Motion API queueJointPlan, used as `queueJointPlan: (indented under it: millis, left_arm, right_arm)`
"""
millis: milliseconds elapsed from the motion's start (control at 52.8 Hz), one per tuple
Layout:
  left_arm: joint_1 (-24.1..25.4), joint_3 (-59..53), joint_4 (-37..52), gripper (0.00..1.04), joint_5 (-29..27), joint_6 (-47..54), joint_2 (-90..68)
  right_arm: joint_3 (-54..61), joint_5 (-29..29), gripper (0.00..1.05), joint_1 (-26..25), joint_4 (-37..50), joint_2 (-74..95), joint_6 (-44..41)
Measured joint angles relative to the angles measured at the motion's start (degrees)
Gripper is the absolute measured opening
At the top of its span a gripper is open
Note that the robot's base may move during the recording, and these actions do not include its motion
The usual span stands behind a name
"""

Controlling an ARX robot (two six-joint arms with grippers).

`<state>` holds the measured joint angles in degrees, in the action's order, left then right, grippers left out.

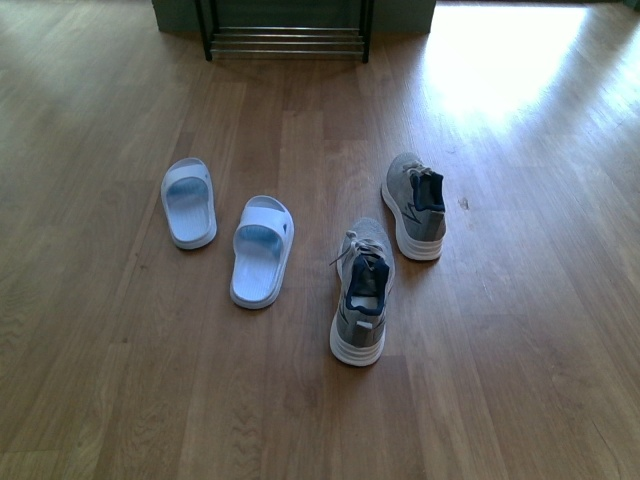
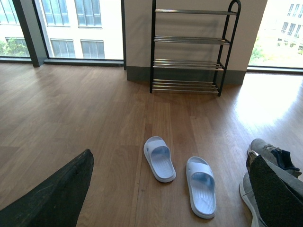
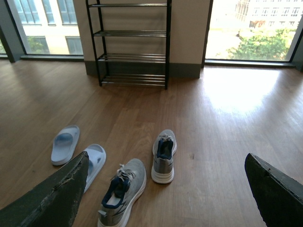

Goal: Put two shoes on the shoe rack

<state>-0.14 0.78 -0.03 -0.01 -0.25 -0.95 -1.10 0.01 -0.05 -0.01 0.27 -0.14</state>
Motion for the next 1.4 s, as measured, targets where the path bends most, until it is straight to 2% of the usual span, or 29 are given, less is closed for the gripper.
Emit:
queueJointPlan:
  millis: [1402]
  left_arm:
    - [0.0,0.0,0.0,0.95,0.0,0.0,0.0]
  right_arm:
    - [0.0,0.0,0.96,0.0,0.0,-0.02,0.0]
